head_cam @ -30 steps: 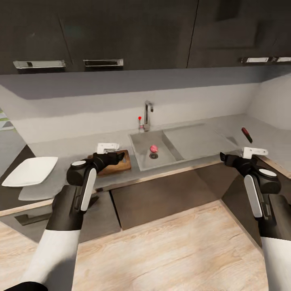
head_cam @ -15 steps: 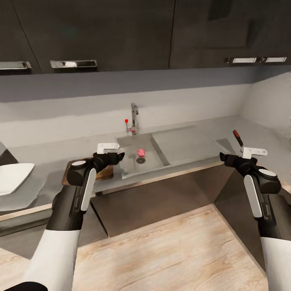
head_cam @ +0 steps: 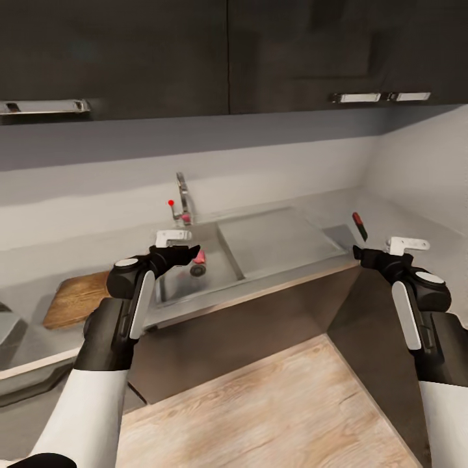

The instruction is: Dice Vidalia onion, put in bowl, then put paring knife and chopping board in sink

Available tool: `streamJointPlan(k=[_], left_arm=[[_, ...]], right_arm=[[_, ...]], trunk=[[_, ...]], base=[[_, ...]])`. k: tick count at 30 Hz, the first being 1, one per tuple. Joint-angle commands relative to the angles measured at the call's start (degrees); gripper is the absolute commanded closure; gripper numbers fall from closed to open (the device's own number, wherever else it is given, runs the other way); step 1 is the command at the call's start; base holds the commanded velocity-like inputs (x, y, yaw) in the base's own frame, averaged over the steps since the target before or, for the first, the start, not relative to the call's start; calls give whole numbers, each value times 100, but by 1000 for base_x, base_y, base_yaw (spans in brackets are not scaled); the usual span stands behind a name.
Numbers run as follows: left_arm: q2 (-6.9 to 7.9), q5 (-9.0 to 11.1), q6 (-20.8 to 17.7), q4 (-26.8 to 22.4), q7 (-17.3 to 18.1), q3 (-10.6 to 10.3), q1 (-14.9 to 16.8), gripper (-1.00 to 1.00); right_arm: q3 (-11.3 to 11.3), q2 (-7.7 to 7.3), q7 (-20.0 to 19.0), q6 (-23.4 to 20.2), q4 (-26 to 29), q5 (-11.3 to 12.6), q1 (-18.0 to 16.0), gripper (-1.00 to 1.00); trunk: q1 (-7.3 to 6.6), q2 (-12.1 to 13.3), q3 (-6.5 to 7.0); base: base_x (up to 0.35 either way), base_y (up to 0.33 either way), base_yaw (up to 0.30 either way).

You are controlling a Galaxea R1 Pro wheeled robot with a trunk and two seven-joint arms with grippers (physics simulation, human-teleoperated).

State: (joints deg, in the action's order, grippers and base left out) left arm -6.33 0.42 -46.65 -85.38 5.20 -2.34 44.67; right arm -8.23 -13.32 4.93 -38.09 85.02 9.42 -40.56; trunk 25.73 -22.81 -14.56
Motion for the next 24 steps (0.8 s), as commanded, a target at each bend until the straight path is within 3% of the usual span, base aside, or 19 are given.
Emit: streamJointPlan(k=[1, 17, 24], left_arm=[[-4, 2, -31, -5, 16, 5, 6, -100], [-6, 2, -37, 3, 23, 5, 6, -100], [-8, 2, -37, 4, 23, 5, 6, -100]], right_arm=[[6, -4, 52, -23, 6, 60, -4, -100], [6, -4, 52, -23, 6, 60, -4, -100], [6, -4, 52, -23, 6, 60, -4, -100]], trunk=[[6, -11, -11], [6, -11, -11], [6, -11, -11]], base=[[228, -237, -93], [210, -199, -10], [68, -46, 0]])
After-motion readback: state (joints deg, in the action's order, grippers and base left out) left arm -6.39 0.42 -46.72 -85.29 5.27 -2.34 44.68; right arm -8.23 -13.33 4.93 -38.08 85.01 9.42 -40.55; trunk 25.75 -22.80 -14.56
